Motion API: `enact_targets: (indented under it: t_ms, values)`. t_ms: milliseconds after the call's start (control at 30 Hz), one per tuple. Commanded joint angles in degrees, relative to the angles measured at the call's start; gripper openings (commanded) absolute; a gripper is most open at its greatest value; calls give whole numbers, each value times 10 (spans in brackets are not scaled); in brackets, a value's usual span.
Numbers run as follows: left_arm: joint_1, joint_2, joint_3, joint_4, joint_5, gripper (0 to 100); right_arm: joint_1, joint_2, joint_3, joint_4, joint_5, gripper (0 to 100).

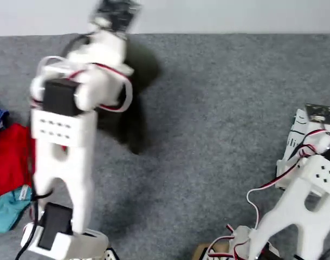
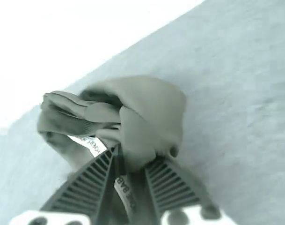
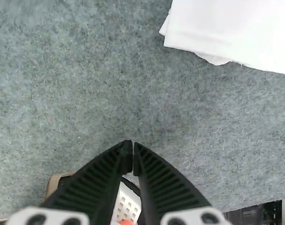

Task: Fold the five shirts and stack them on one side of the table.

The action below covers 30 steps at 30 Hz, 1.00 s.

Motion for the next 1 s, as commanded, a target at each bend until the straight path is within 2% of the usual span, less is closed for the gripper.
enact_targets:
  t_ms: [0, 133, 233, 467, 633, 733, 867, 967]
  values:
    - [77, -10, -25, -40, 6, 5, -7, -19, -3, 23, -11, 9]
    - [100, -5, -20, -33, 5, 5, -7, -19, -3, 23, -11, 9]
    - [64, -3, -12, -7, 5, 5, -7, -19, -3, 23, -11, 9]
    - [-105, -4, 180, -1, 2, 6, -7, -17, -3, 22, -10, 9]
    - [-254, -4, 350, -98, -55, 8, -7, -15, -3, 22, -9, 9]
    - [-328, -4, 414, -149, -87, 69, -20, -14, -2, 22, -9, 9]
    - [-383, -4, 432, -163, -100, 176, -58, -14, -2, 22, -11, 9]
    - [-391, -10, 429, -162, -100, 193, -84, -14, -2, 22, -11, 9]
